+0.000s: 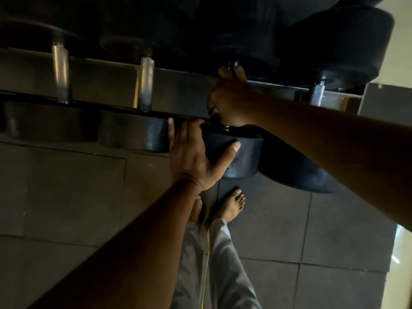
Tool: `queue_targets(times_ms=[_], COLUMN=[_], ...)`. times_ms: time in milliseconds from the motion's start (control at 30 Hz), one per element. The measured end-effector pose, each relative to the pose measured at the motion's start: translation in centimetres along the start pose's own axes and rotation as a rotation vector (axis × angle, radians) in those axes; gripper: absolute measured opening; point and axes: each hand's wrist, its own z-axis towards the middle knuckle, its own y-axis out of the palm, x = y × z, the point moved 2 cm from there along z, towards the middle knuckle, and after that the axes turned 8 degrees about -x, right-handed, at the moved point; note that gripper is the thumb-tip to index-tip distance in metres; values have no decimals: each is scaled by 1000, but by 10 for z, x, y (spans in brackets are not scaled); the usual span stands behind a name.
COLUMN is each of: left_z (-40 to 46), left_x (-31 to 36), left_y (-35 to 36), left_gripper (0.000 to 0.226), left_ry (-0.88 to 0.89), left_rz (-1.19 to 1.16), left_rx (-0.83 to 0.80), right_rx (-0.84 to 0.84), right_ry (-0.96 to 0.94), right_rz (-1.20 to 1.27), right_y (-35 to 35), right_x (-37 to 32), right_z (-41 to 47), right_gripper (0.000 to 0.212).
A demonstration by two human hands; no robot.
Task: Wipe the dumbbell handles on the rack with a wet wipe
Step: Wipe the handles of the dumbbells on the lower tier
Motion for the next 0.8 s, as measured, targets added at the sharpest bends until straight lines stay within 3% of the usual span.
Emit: queue_targets(times_ms=[133,267,400,500,633,800], left_z=[0,-1,-1,0,-1,0], left_x=[-1,-1,-1,-2,-2,-3], left_y=[1,2,3,3,3,5], left_gripper=[89,89,89,90,92,94], left_ry=[13,18,15,11,16,13], left_rz=[5,23,27,30,26,28], left_rx=[2,2,-8,-10,-10,-9], right_rx=[-22,-72,-153,-188,-191,-232], right_ry=[-38,127,303,319,347,382], right_rz=[114,242,745,861,1044,1013], right_y=[-3,8,31,32,29,31], right_x=[8,32,40,37,33,27], right_z=[-17,-42,-55,-56,-56,-48], right_gripper=[26,18,6,14,43,30])
